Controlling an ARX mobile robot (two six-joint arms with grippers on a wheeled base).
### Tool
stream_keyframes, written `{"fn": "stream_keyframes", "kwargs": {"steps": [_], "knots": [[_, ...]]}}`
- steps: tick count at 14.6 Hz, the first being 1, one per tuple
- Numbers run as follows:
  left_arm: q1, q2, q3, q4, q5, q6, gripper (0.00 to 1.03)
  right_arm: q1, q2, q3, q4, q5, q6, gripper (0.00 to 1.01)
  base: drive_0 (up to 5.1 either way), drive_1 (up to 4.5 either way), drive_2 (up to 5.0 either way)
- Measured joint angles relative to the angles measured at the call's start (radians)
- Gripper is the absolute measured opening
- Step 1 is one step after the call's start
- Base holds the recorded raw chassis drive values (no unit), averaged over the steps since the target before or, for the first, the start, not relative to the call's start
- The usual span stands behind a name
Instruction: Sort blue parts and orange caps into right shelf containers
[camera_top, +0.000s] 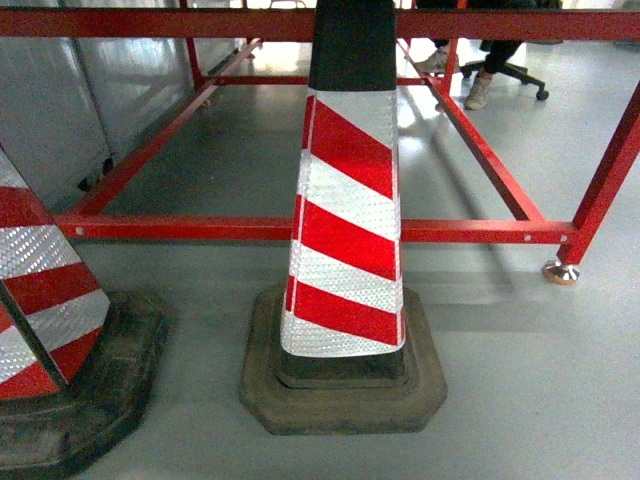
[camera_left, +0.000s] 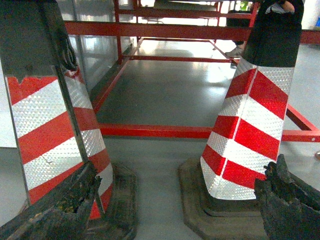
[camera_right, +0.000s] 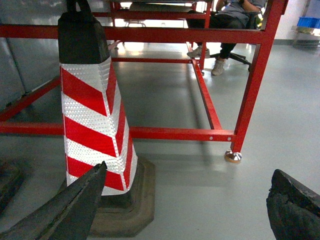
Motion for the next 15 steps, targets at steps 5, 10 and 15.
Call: {"fn": "stream_keyframes", "kwargs": {"steps": [5, 10, 15], "knots": [[0.000, 0.000, 0.000, 0.000, 0.000, 0.000, 0.98, 0.000, 0.000, 0.000, 0.000, 0.000, 0.000, 0.98, 0.0, 0.00, 0.0], [0.000, 0.000, 0.000, 0.000, 0.000, 0.000, 0.98, 0.000, 0.000, 0.000, 0.000, 0.000, 0.000, 0.98, 0.0, 0.00, 0.0], [0.000, 0.000, 0.000, 0.000, 0.000, 0.000, 0.98, 0.000, 0.000, 0.000, 0.000, 0.000, 0.000, 0.98, 0.0, 0.00, 0.0]]}}
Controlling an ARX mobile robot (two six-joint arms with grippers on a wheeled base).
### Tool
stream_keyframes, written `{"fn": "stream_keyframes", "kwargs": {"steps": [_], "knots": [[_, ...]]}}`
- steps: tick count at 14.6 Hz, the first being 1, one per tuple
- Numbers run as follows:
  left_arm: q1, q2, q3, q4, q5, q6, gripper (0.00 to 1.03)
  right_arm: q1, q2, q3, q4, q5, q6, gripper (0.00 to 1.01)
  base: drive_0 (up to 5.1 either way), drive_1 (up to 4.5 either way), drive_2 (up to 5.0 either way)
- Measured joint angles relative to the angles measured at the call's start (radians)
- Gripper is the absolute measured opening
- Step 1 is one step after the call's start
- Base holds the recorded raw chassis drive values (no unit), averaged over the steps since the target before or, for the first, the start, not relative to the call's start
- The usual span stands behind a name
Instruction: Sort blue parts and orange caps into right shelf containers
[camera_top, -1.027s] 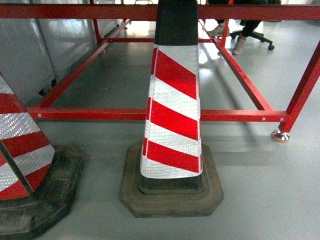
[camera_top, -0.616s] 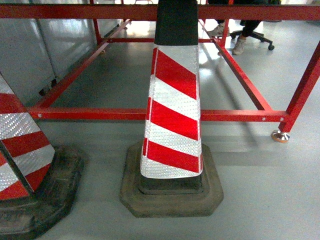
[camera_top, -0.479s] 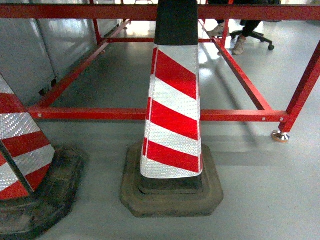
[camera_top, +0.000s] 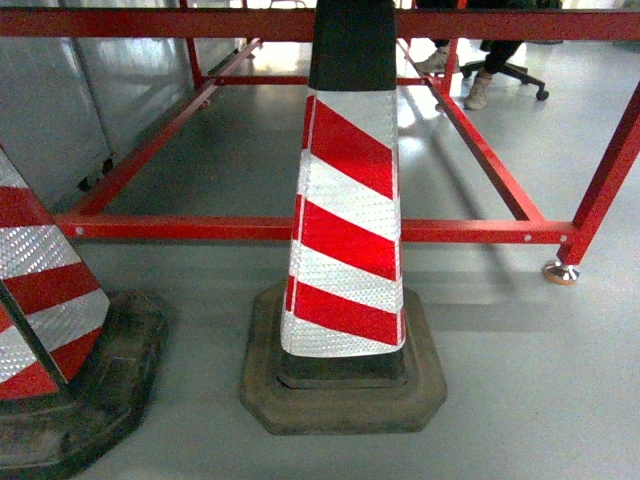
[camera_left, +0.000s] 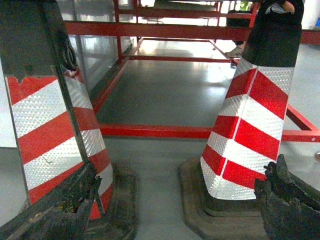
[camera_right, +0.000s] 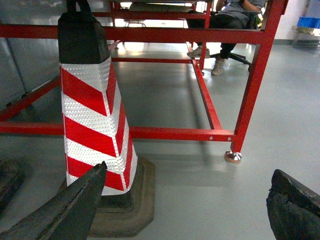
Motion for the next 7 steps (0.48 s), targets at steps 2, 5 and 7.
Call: {"fn": "stream_keyframes", "kwargs": {"steps": [2, 5, 7], "knots": [[0.000, 0.000, 0.000, 0.000, 0.000, 0.000, 0.98, 0.000, 0.000, 0.000, 0.000, 0.000, 0.000, 0.98, 0.0, 0.00, 0.0], [0.000, 0.000, 0.000, -0.002, 0.000, 0.000, 0.98, 0.000, 0.000, 0.000, -0.003, 0.000, 0.000, 0.98, 0.0, 0.00, 0.0], [0.000, 0.000, 0.000, -0.001, -0.001, 0.000, 0.98, 0.000, 0.000, 0.000, -0.001, 0.000, 0.000, 0.98, 0.0, 0.00, 0.0]]}}
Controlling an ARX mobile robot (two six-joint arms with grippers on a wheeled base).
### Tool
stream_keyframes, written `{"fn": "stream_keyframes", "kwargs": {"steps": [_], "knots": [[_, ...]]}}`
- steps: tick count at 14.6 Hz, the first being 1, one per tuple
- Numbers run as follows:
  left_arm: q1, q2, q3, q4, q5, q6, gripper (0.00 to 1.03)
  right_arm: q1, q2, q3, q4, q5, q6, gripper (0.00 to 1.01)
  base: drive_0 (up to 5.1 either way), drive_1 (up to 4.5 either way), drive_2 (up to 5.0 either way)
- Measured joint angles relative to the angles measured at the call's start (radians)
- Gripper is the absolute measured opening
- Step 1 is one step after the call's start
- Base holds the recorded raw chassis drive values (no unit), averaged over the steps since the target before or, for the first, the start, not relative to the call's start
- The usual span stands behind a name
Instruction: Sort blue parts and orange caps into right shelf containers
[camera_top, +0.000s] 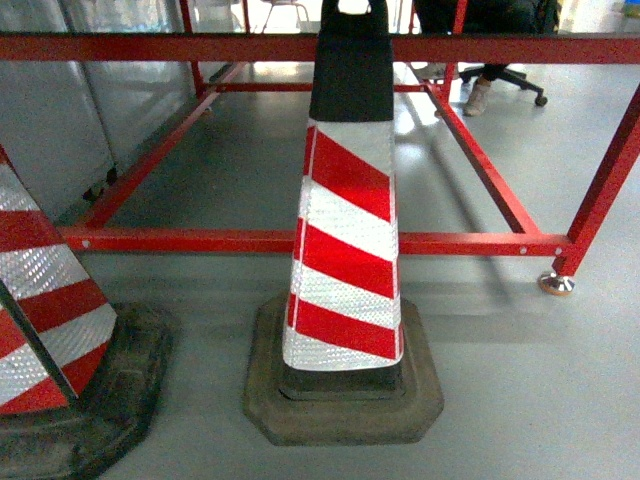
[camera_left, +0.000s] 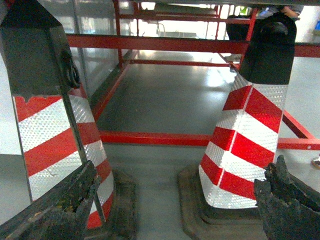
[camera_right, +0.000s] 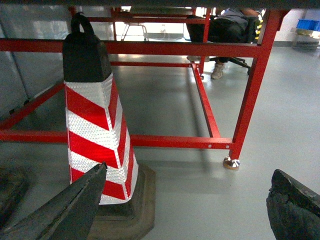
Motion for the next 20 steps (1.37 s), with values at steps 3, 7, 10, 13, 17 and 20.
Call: {"fn": "stream_keyframes", "kwargs": {"steps": [3, 7, 10, 13, 17, 20], "knots": [[0.000, 0.000, 0.000, 0.001, 0.003, 0.001, 0.98, 0.000, 0.000, 0.000, 0.001, 0.002, 0.000, 0.98, 0.0, 0.00, 0.0], [0.000, 0.000, 0.000, 0.002, 0.002, 0.001, 0.98, 0.000, 0.000, 0.000, 0.000, 0.001, 0.001, 0.98, 0.0, 0.00, 0.0], [0.000, 0.000, 0.000, 0.002, 0.001, 0.000, 0.98, 0.000, 0.000, 0.000, -0.001, 0.000, 0.000, 0.98, 0.0, 0.00, 0.0], [0.000, 0.000, 0.000, 0.002, 0.001, 0.000, 0.98, 0.000, 0.000, 0.000, -0.001, 0.000, -0.001, 0.98, 0.0, 0.00, 0.0], [0.000, 0.000, 0.000, 0.002, 0.002, 0.001, 0.98, 0.000, 0.000, 0.000, -0.001, 0.001, 0.001, 0.98, 0.0, 0.00, 0.0], [0.000, 0.000, 0.000, 0.002, 0.001, 0.002, 0.98, 0.000, 0.000, 0.000, 0.000, 0.000, 0.000, 0.98, 0.0, 0.00, 0.0]]}}
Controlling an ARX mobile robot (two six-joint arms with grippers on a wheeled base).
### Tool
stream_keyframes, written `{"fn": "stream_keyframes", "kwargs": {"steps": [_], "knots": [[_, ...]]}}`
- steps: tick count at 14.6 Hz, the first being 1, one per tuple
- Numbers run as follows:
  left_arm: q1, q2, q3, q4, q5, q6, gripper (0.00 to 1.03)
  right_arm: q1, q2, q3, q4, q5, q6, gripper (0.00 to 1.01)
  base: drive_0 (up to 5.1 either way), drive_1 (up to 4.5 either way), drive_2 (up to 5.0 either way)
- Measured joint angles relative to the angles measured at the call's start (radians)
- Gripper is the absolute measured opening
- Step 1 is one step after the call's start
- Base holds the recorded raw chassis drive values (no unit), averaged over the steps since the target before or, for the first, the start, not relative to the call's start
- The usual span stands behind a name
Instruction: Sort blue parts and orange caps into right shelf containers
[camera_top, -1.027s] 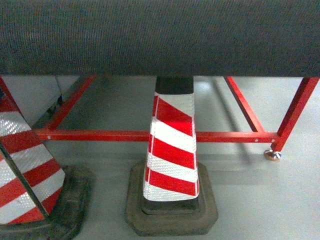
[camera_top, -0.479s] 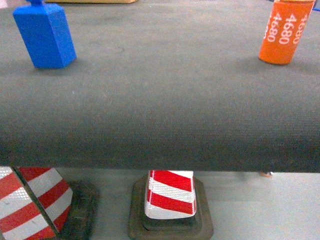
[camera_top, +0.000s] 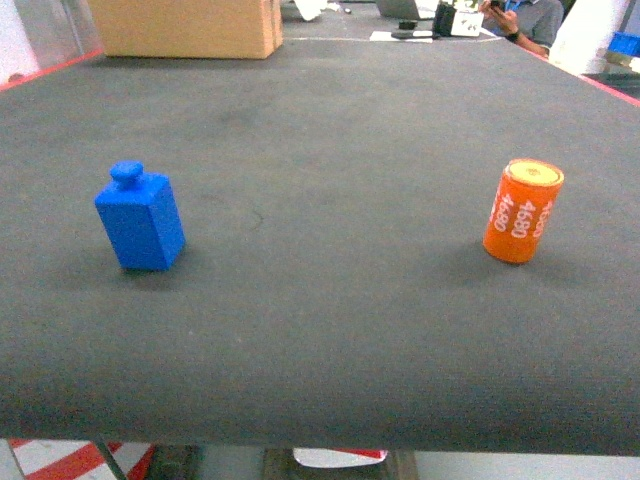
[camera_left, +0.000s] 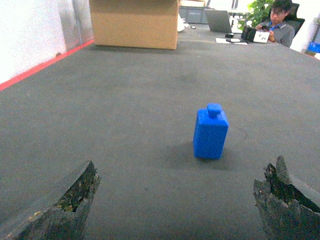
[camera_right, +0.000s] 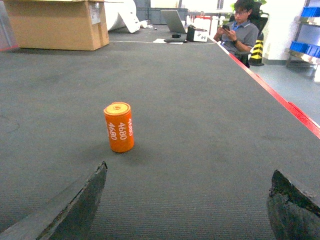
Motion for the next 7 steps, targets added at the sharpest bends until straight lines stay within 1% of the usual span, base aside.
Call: {"fn": "stream_keyframes", "kwargs": {"steps": [7], "knots": [[0.000, 0.000, 0.000, 0.000, 0.000, 0.008, 0.98, 0.000, 0.000, 0.000, 0.000, 0.000, 0.000, 0.98, 0.0, 0.00, 0.0]]}}
